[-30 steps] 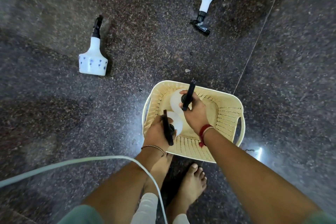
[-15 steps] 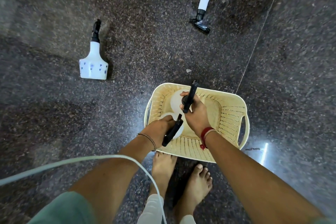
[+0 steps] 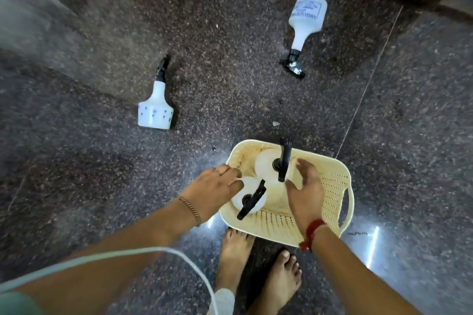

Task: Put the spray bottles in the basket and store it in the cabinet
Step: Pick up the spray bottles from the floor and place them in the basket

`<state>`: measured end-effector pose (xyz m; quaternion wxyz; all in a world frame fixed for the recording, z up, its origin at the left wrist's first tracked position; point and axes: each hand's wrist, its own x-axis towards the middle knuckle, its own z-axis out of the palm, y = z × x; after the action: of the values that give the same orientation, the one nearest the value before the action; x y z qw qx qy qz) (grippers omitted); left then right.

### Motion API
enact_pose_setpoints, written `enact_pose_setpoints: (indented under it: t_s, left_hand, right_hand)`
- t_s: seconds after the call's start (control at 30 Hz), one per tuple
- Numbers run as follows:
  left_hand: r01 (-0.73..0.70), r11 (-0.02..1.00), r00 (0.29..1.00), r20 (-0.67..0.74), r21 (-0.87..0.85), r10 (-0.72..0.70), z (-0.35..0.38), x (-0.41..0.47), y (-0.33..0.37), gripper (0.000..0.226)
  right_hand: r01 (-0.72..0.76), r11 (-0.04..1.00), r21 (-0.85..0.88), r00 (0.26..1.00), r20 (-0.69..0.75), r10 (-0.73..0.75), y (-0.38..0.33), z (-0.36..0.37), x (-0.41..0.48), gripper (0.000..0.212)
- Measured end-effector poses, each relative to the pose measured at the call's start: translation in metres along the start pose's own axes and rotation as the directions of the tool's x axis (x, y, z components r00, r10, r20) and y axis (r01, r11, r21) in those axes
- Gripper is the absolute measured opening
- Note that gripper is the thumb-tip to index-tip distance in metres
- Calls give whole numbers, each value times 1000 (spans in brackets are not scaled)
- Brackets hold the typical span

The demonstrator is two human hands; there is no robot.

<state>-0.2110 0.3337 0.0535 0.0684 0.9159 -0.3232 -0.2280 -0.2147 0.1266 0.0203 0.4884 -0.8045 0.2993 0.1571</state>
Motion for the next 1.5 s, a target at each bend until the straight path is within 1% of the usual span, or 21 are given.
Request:
enact_pose_setpoints:
  t_s: [0.03, 0.07, 0.13, 0.2, 0.27, 0.37, 0.4, 0.47, 0.53, 0.6, 0.67, 0.77, 0.8, 0.87, 0.93, 1.0, 1.03, 1.17, 1.23, 1.37, 1.5]
  left_hand:
    - [15, 1000, 994, -112, 0, -15, -13, -7, -10, 39]
    - [75, 996, 975, -209, -44, -82, -24, -12, -25, 38]
    - [258, 956, 911, -293, -141, -289, -37, -15, -57, 41]
    - [482, 854, 809, -276, -196, -520, -42, -8, -94, 52]
    - [680, 702, 673, -199, -211, -712, -39, 2, -128, 69]
    - [846, 429, 433, -63, -317, -899, -26, 19, -169, 92]
    - [872, 370, 379, -37, -320, -925, -21, 24, -181, 98]
    - [900, 322, 331, -21, -295, -944, -11, 34, -202, 105]
    - [909, 294, 304, -12, -297, -953, 2, 44, -224, 107]
    - [924, 253, 269, 17, -287, -963, 12, 56, -244, 107]
    - [937, 238, 257, 44, -256, -965, 21, 72, -262, 107]
    - [940, 247, 270, 70, -235, -960, 29, 95, -276, 110]
    - [940, 250, 273, 73, -232, -959, 31, 102, -280, 109]
    - [939, 255, 278, 72, -231, -958, 34, 115, -285, 98]
    - [924, 281, 307, 64, -259, -950, 37, 126, -286, 72]
    - [898, 334, 366, 64, -284, -928, 41, 133, -282, 48]
    - [888, 375, 401, 50, -268, -915, 43, 135, -279, 43]
    - [846, 496, 503, -18, -193, -864, 47, 135, -272, 35]
    - [834, 524, 529, -22, -172, -848, 48, 133, -270, 34]
    - [802, 591, 587, -64, -92, -807, 56, 131, -266, 46]
    - [809, 579, 564, -137, -107, -814, 58, 129, -265, 48]
  right_hand:
    - [-31, 996, 86, 993, -108, 41, -11, -5, -10, 50]
    - [-38, 983, 182, 976, -202, 75, -24, -9, -18, 48]
    - [50, 955, 291, 949, -311, 45, -57, -14, -25, 48]
    - [186, 931, 313, 943, -323, -80, -97, -11, -21, 48]
    - [269, 922, 280, 940, -283, -188, -128, 0, -5, 50]
    - [351, 932, 92, 915, -245, -321, -153, 25, 43, 60]
    - [383, 923, 29, 901, -231, -367, -156, 32, 63, 62]
    - [480, 868, -125, 850, -180, -496, -158, 41, 107, 66]
    - [580, 720, -380, 767, -44, -640, -155, 42, 159, 69]
    - [621, 397, -676, 661, 180, -728, -152, 35, 213, 73]
    - [586, 68, -808, 602, 377, -704, -150, 25, 263, 78]
    - [460, -298, -836, 600, 540, -590, -144, 18, 306, 84]
    - [431, -376, -821, 602, 571, -558, -141, 20, 315, 84]
    - [410, -462, -786, 605, 614, -507, -136, 26, 328, 82]
    - [370, -538, -758, 621, 632, -464, -130, 36, 337, 81]
    - [338, -575, -745, 643, 629, -436, -124, 46, 345, 76]
    - [327, -583, -743, 654, 624, -428, -121, 50, 348, 73]
    - [287, -623, -728, 674, 615, -408, -119, 65, 357, 59]
    - [288, -624, -726, 682, 613, -399, -122, 70, 359, 55]
    - [310, -588, -747, 714, 591, -374, -132, 77, 356, 52]
    - [370, -493, -788, 736, 572, -362, -138, 83, 347, 52]
